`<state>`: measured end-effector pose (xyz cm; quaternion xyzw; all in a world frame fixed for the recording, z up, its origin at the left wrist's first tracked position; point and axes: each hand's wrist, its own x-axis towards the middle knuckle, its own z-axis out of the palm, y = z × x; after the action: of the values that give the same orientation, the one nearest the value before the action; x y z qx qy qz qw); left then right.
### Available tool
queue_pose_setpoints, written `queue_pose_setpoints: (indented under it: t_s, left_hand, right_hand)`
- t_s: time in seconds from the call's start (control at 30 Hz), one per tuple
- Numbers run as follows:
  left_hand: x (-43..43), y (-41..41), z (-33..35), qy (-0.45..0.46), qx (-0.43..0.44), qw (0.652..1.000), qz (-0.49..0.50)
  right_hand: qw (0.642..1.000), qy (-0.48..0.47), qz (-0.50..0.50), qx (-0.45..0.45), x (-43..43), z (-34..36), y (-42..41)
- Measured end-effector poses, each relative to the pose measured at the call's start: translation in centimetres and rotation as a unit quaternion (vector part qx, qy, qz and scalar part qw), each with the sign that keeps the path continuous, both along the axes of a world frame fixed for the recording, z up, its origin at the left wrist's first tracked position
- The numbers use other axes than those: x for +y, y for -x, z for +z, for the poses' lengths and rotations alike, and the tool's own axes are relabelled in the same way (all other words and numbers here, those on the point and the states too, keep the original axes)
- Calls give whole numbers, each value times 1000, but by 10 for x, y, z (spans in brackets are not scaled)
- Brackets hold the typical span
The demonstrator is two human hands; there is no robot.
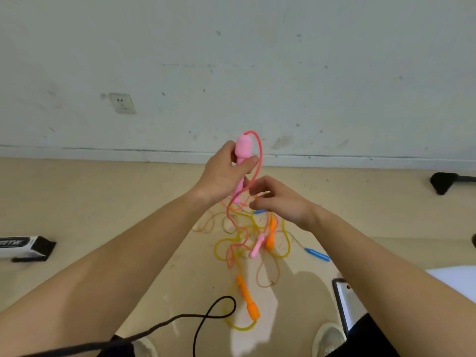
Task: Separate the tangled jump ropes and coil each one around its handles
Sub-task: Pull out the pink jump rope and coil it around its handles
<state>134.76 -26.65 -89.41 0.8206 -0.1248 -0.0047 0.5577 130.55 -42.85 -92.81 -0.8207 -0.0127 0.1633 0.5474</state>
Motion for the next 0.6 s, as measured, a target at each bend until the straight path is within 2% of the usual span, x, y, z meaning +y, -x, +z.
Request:
queue_pose_setpoints:
  t_s: [0.13,0.27,0.33,0.47,0.53,0.6]
  left_hand:
    - [9,12,3,-115,-61,991,-25]
    - [13,16,-6,-222,-56,973,3]
    - [23,10,-9,-247,-37,967,42]
    - [57,-2,-29,-214,21,971,106]
    - [70,-7,-39,-147,71,977,137]
    - [77,-12,-42,-60,119,979,156]
  right_hand:
    - [998,-39,48,33,11,9,13]
    - [999,0,44,9,21,0,18]
    - [999,2,23,22,22,-6,19]
    - [996,-22,-85,14,4,-20,13]
    - [994,89,-69,3,-13,-32,5]
    - [967,252,-23,5,-28,-49,-4]
